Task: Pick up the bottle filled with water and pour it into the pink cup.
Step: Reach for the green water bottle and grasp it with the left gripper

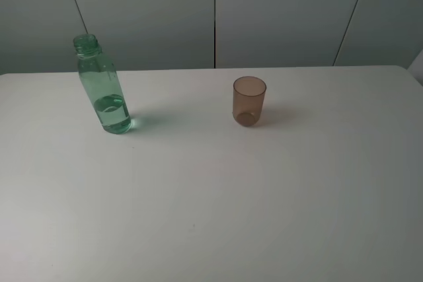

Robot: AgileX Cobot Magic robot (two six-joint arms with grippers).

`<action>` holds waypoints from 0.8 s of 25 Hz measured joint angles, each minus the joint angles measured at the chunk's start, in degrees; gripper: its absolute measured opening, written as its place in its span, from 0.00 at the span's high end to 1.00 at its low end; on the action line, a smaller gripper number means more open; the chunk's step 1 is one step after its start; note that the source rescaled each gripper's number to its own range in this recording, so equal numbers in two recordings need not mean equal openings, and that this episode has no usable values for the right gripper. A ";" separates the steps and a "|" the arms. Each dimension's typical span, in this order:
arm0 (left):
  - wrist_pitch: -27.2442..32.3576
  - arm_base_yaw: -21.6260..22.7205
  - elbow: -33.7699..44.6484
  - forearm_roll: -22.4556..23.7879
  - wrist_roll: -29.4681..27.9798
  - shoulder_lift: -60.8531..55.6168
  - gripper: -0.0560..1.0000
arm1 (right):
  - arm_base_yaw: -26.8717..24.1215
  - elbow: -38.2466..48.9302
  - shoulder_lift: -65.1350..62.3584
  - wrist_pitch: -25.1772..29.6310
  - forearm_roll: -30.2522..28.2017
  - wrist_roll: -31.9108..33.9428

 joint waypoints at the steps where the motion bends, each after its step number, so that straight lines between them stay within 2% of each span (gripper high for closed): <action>1: 0.00 0.00 0.00 0.00 0.00 0.00 0.00 | 0.00 0.00 0.00 0.00 0.00 0.00; 20: 0.13 0.00 -0.91 0.00 0.00 0.00 0.00 | 0.00 0.00 0.00 0.00 0.00 0.00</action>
